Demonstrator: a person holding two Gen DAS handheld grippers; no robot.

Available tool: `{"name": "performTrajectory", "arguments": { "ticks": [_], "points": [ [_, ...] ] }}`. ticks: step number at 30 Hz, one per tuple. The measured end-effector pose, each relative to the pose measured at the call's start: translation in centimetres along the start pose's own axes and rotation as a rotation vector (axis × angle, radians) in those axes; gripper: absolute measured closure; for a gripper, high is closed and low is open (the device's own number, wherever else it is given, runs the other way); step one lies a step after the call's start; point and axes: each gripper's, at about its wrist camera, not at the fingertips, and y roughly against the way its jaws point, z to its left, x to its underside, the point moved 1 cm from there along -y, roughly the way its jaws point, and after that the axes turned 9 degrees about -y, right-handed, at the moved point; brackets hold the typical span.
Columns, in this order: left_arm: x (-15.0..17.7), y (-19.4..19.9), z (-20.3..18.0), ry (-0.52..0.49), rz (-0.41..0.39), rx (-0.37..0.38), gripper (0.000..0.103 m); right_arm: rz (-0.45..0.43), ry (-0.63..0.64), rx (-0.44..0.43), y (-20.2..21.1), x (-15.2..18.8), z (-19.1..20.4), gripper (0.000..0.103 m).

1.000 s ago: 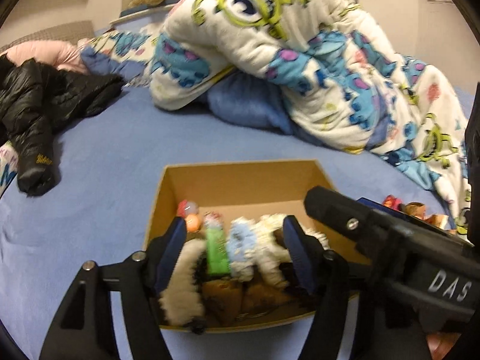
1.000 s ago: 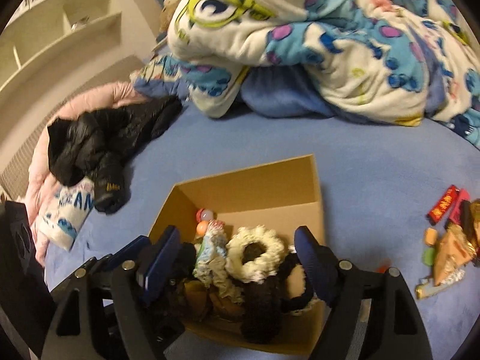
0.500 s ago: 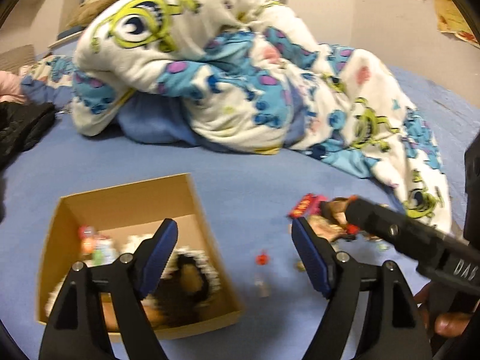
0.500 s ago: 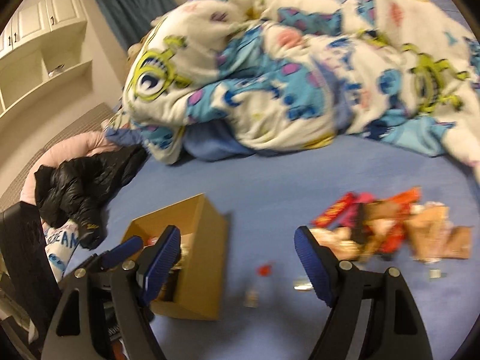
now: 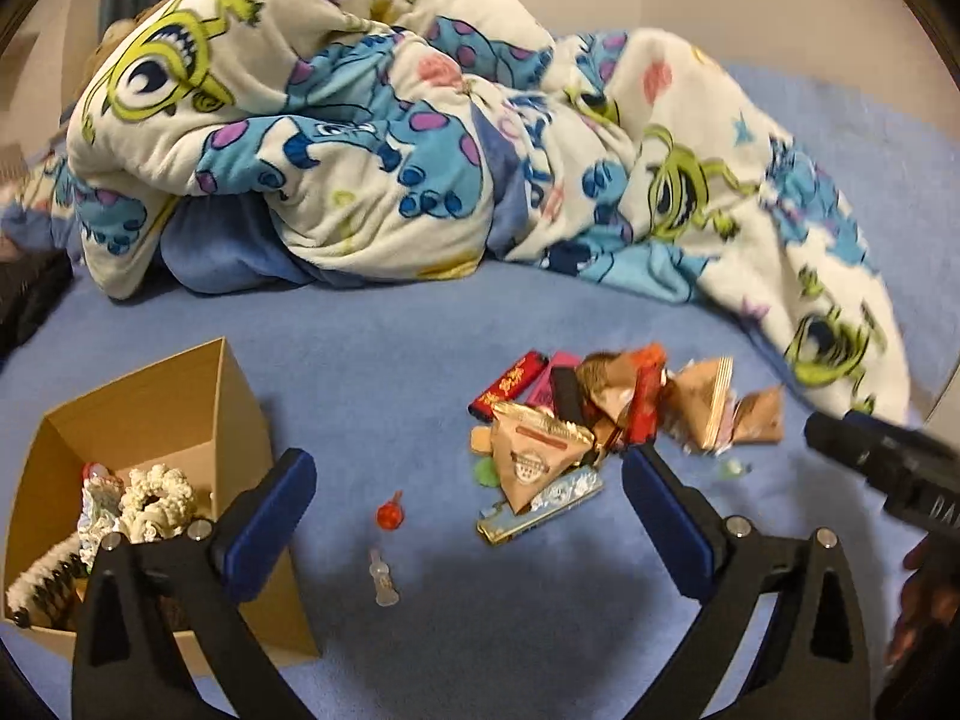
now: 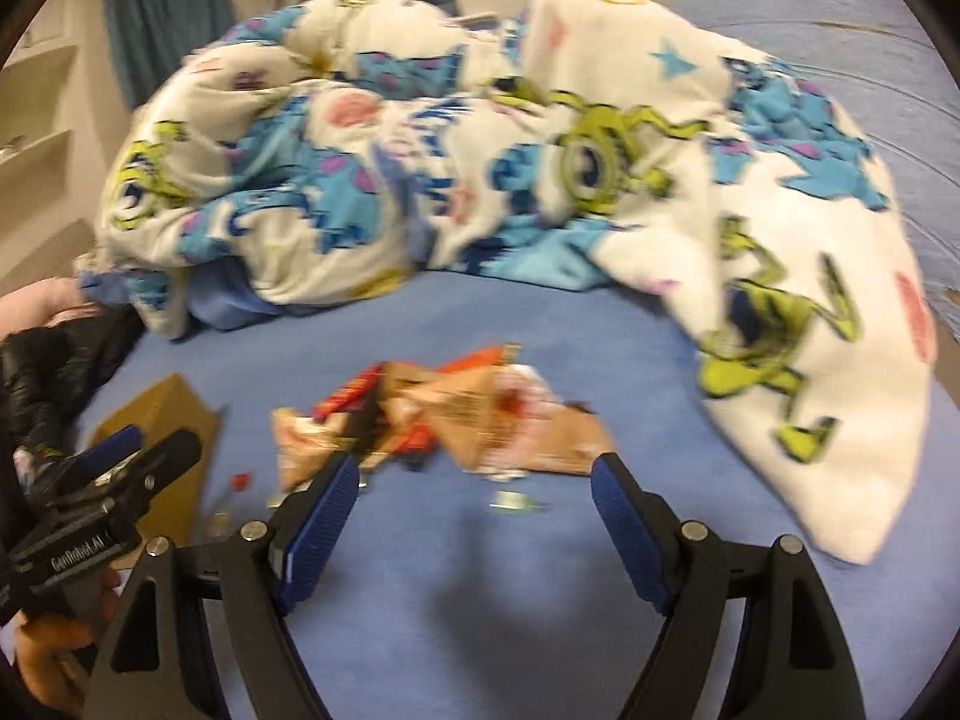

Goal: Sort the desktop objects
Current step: 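Withdraw both tools from the box back toward the pile, then grasp the tan triangular snack packet with the left tool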

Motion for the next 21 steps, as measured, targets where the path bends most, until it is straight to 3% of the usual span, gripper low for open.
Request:
{"name": "performTrajectory", "arguments": {
  "ticks": [16,21],
  "points": [
    [0.0,-1.9,-1.4,-0.022,0.039,0.018,0.000,0.066,-0.019,0.079,-3.3,-0.7,-1.1,0.021],
    [-1.3,-3.7,-1.5,-0.039,0.040,0.025,0.000,0.083,0.033,0.091,-5.6,-1.0,-0.4,0.021]
  ]
}}
